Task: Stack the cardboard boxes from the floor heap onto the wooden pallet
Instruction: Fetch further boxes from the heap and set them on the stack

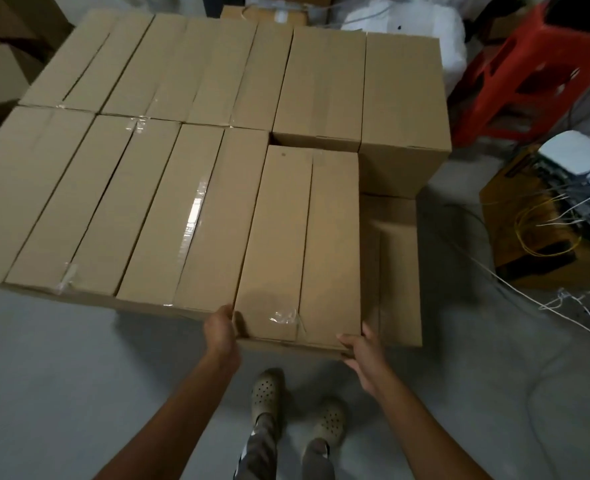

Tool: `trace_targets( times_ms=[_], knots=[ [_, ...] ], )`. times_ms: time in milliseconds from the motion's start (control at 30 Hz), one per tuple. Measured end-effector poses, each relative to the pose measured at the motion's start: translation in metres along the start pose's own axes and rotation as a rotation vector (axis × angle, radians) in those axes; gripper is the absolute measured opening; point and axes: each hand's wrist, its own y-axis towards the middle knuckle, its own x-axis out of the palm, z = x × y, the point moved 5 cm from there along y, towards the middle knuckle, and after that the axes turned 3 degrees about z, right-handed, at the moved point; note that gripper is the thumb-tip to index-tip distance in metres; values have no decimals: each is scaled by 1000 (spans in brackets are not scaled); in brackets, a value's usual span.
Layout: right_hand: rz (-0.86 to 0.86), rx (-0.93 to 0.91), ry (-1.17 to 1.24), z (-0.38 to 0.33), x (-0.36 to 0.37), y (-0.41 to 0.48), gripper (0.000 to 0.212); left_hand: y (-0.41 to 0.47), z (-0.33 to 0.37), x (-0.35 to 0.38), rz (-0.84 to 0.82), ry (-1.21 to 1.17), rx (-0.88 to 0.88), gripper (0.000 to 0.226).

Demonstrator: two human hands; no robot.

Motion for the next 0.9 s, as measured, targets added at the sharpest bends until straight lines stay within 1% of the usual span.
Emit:
trace_targets(
  times_ms=[67,100,133,167,200,267,367,400,500,600,667,800,900],
  knots=[
    [13,2,-43,1,4,6,59,-2,-3,-3,64,-113,-43,14],
    [24,-1,-62,1,6,9,54,-2,-5,-4,59,-163,-70,19],
    [37,0,-80,3,8,12,54,-3,-7,-6,46,-203,-104,28],
    [50,2,-98,6,9,16,56,-4,-7,-7,24,-236,-139,30],
    [63,3,-112,8,10,18,61,-5,-7,-7,-17,-266,-170,29],
    [94,-3,-134,13,11,23,74,-3,-8,-7,-72,-316,-214,36],
    [121,-28,-149,15,13,29,81,0,-8,-7,-55,-336,-256,63],
    [123,-38,-158,13,14,30,82,6,-9,-8,-45,-358,-258,69],
    [131,-39,-169,8,15,34,87,6,-7,-4,-48,-398,-263,76],
    [133,-43,-167,6,13,36,88,10,-6,-1,-71,-401,-264,78],
    [129,-58,-175,6,13,37,88,13,-6,1,-83,-402,-263,75],
    [148,-129,-220,-12,18,43,86,28,-1,3,-85,-412,-233,61],
    [164,-139,-230,-25,24,51,87,32,15,11,-56,-420,-231,48]
  ],
)
